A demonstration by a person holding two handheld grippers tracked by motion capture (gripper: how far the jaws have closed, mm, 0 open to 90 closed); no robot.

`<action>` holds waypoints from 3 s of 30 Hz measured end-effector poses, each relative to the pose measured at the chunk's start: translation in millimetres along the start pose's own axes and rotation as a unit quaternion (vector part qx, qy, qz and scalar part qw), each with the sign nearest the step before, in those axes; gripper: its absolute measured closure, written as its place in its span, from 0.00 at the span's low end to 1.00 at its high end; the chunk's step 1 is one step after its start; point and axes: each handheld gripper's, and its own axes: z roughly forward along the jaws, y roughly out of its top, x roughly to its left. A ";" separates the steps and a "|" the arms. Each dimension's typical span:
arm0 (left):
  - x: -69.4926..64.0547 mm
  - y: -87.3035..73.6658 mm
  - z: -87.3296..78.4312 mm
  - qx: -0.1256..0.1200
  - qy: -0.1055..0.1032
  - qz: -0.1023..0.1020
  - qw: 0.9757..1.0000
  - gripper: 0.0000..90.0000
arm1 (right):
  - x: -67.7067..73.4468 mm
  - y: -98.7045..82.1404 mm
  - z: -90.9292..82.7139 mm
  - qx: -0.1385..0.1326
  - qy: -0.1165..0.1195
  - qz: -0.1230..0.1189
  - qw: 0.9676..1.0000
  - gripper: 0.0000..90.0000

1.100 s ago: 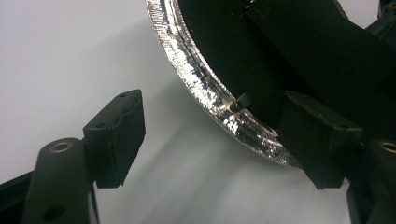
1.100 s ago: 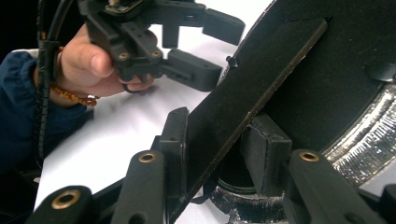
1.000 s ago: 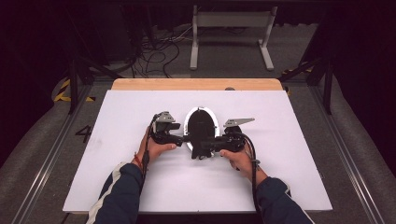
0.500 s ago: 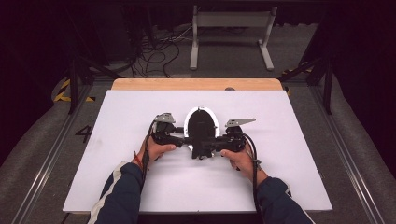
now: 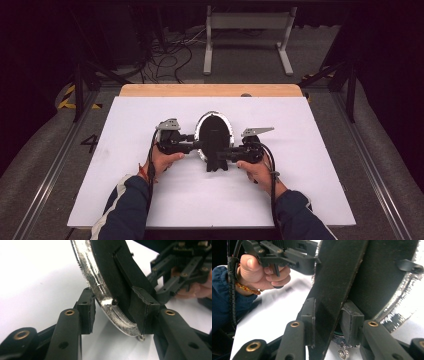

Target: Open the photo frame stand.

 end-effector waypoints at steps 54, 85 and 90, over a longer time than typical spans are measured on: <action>-47.9 6.7 -12.2 -0.002 0.146 0.144 0.979 0.78 | 26.0 7.7 -11.9 -0.007 0.016 -0.022 1.000 0.80; -73.4 -10.3 -16.7 0.007 0.127 0.173 0.977 0.82 | 40.7 -12.9 -16.4 0.043 -0.010 -0.034 0.998 0.82; -74.8 -11.2 -14.6 0.012 0.131 0.176 0.976 0.81 | 42.5 -14.2 -15.9 0.047 -0.011 -0.035 0.998 0.82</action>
